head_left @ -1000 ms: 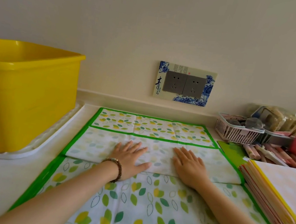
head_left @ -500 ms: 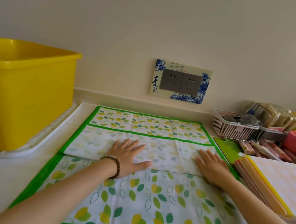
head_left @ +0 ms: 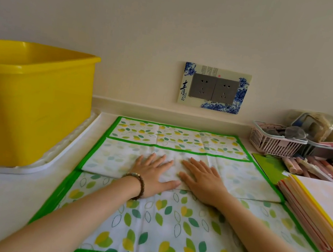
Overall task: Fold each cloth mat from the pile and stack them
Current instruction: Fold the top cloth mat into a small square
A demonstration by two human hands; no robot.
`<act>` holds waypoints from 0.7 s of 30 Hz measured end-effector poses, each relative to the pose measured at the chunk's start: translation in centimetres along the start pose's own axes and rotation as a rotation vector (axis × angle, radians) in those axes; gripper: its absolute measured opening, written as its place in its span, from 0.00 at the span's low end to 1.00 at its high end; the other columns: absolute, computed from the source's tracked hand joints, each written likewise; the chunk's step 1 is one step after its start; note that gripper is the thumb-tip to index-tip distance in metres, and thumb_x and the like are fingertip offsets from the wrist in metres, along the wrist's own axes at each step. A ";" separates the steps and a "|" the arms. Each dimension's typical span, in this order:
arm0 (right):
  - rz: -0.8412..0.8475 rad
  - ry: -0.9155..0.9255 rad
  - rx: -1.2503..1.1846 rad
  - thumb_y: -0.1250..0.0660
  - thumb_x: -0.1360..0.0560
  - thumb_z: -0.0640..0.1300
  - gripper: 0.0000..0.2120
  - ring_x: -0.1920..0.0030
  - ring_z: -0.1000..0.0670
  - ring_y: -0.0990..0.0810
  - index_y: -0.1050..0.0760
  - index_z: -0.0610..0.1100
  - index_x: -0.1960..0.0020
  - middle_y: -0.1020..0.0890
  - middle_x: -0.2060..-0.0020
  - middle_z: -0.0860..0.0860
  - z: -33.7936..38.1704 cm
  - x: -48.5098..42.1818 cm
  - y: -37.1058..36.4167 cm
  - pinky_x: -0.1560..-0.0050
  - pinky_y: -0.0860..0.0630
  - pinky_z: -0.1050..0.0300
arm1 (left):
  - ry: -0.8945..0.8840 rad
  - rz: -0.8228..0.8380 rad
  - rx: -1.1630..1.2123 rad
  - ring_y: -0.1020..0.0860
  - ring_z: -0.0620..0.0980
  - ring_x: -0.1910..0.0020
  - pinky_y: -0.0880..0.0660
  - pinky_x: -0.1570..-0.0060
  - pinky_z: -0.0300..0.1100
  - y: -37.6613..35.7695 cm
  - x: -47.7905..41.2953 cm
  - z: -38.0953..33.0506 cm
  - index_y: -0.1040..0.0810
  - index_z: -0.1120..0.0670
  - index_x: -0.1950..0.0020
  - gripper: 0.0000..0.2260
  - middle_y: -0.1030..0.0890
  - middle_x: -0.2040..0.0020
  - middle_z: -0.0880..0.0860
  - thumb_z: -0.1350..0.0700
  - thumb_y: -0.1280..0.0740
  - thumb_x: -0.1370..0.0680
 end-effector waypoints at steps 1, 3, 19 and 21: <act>0.005 -0.007 0.007 0.56 0.22 0.65 0.28 0.23 0.53 0.56 0.53 0.60 0.24 0.51 0.23 0.58 0.0 0.0 0.0 0.25 0.59 0.48 | -0.012 0.002 -0.001 0.61 0.49 0.24 0.61 0.27 0.56 0.1 0.1 0.0 0.57 0.39 0.24 0.34 0.59 0.23 0.44 0.28 0.56 0.27; 0.013 -0.012 0.018 0.56 0.23 0.66 0.28 0.23 0.52 0.56 0.54 0.61 0.24 0.52 0.23 0.58 0.0 -0.1 0.0 0.25 0.60 0.48 | -0.036 0.003 0.008 0.61 0.49 0.24 0.62 0.27 0.57 0.3 0.5 0.5 0.56 0.37 0.25 0.31 0.59 0.23 0.44 0.29 0.55 0.26; 0.019 -0.012 0.047 0.58 0.23 0.66 0.28 0.23 0.52 0.57 0.56 0.61 0.24 0.53 0.23 0.58 -0.3 -0.1 -0.1 0.25 0.60 0.47 | 0.051 -0.045 0.074 0.58 0.46 0.24 0.61 0.27 0.52 0.8 4.9 9.6 0.55 0.34 0.26 0.50 0.56 0.23 0.42 0.19 0.70 0.46; 0.020 -0.012 0.045 0.58 0.22 0.66 0.28 0.23 0.52 0.57 0.55 0.61 0.24 0.53 0.23 0.58 -0.2 -0.1 0.0 0.25 0.60 0.47 | 0.051 -0.055 0.104 0.57 0.47 0.24 0.59 0.26 0.53 1.0 4.9 9.3 0.52 0.36 0.25 0.51 0.54 0.23 0.42 0.18 0.68 0.46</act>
Point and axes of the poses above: each hand's wrist, its own x-axis away from the middle knuckle, its own y-axis out of the back of the hand, z = x × y, the point moved 2 cm from there along -x, towards the middle knuckle
